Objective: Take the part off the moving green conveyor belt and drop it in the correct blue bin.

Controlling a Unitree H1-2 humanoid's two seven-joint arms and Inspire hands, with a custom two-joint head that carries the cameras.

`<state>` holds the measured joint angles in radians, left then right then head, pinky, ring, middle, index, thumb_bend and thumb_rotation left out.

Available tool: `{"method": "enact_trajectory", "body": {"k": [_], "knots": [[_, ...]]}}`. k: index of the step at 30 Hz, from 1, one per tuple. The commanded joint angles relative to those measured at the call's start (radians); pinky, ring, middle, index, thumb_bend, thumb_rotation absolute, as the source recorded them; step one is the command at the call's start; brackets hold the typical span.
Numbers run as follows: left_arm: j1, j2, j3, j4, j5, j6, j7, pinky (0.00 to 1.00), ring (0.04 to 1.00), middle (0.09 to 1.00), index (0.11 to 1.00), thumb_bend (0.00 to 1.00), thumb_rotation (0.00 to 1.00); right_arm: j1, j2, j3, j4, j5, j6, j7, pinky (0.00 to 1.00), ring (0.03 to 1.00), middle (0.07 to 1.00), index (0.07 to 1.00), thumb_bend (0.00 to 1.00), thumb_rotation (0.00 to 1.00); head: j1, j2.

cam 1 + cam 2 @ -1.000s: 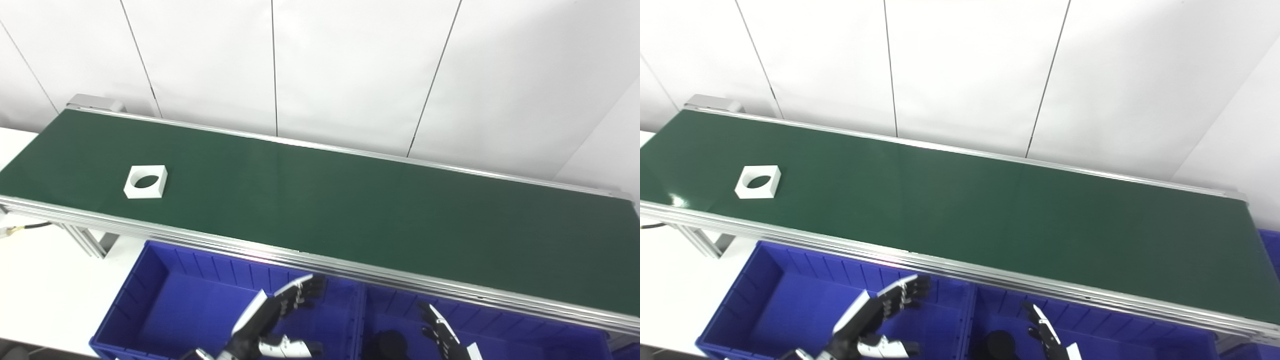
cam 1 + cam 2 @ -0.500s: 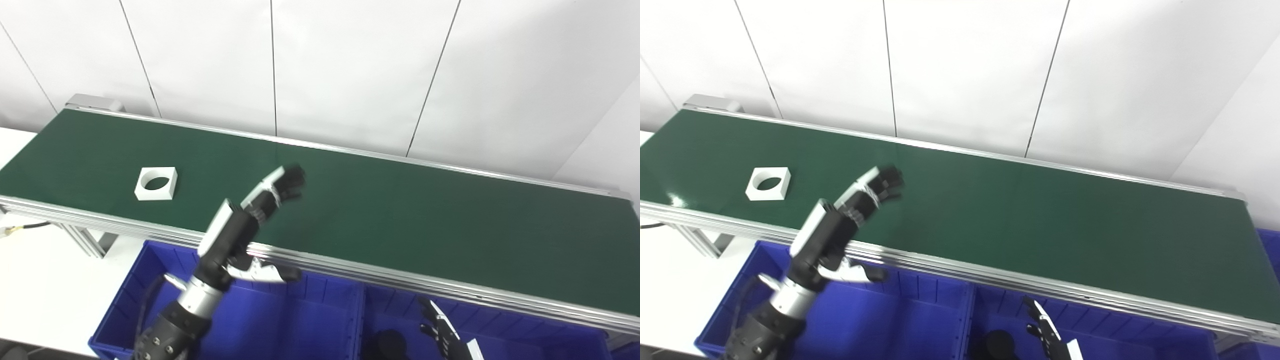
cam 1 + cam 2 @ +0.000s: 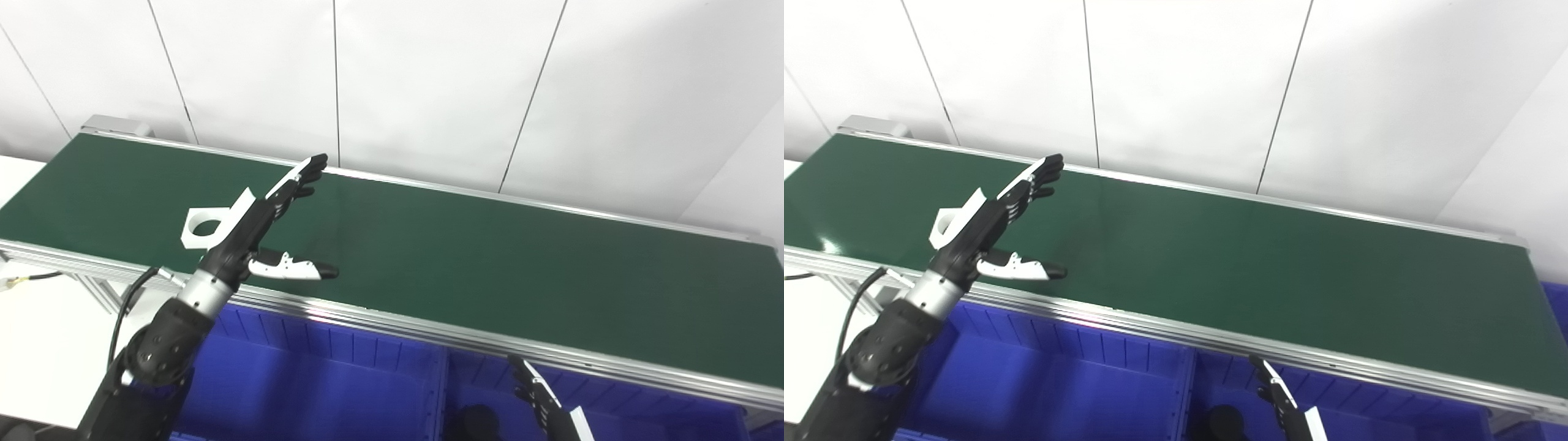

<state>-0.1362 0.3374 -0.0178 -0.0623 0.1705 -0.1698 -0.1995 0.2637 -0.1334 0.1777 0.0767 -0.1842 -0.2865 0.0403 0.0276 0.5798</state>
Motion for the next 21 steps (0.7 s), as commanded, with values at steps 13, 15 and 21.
{"method": "enact_trajectory", "body": {"k": [13,15,21], "knots": [[-0.212,0.078,0.008,0.16,0.166,0.102,0.04,0.77,0.894,0.946,0.955,0.88,0.32,-0.024,-0.007,-0.01,0.011,0.022,-0.069,0.005,0.94,0.948,0.949,0.922,0.88,0.28,0.013,0.053],[-0.23,0.089,-0.002,0.173,0.205,0.119,0.044,0.8,0.906,0.943,0.954,0.87,0.33,-0.026,-0.007,-0.011,0.015,0.024,-0.068,0.005,0.95,0.953,0.951,0.925,0.88,0.3,0.019,0.063],[-0.284,0.118,-0.029,0.249,0.253,0.132,0.034,0.8,0.894,0.941,0.947,0.89,0.27,-0.032,-0.008,-0.014,0.023,0.019,-0.073,0.0,0.95,0.954,0.95,0.928,0.88,0.33,0.03,0.087]]}}
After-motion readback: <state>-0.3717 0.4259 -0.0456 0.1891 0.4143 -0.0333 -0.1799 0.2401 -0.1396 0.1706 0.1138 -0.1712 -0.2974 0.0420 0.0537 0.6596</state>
